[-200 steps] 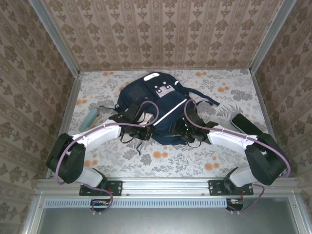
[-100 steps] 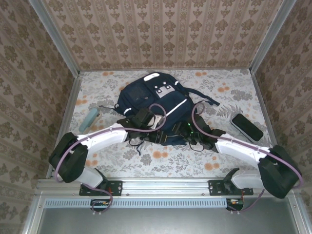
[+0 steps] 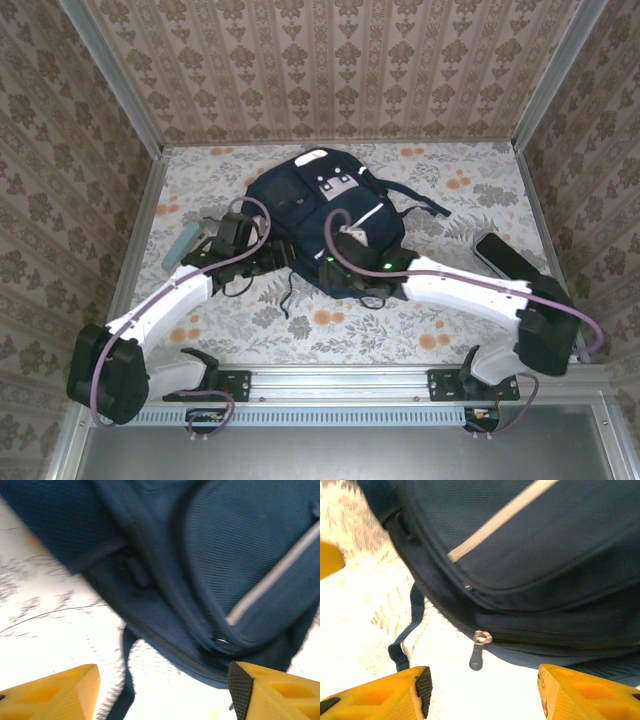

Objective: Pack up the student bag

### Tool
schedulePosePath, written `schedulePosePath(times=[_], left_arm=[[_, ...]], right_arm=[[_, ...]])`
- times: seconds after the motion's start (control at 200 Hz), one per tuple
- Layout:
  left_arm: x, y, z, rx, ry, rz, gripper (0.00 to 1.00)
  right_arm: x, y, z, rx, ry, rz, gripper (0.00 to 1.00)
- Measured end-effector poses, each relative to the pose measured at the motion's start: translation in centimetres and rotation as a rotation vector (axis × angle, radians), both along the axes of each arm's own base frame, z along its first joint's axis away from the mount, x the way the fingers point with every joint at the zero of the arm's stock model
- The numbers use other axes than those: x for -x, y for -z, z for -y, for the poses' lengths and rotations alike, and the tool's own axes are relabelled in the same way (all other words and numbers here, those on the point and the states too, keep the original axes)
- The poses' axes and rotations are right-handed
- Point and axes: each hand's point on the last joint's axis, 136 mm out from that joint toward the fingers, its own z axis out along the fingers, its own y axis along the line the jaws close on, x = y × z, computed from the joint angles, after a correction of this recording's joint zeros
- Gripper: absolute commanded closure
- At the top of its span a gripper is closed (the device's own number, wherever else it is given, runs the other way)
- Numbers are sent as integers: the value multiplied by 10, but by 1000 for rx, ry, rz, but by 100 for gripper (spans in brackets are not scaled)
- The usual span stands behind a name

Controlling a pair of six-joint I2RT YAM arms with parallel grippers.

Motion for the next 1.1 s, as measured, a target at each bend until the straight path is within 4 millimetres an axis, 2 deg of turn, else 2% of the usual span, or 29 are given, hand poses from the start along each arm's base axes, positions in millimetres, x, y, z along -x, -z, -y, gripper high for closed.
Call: schedulePosePath(times=[0.085,0.175,0.38,0.67,1.1], left_arm=[[0,11,-16,-23,-67,-43,22],[1,18,-29,-42,-130,-74,19],[2,23,-42,-49,-191,-101,13],[2,22,-42,-38,-198,-107,5],[3,19,-34,28,-204,-136,4]], right_arm=[[5,16,-18,94,-39,-9,46],[10,35,-27,178,-58,-32,50],[10,66,-23,283,-44,-75,55],[6,74,-20,314,10,-79,67],[3,75,-13,341,43,-71,93]])
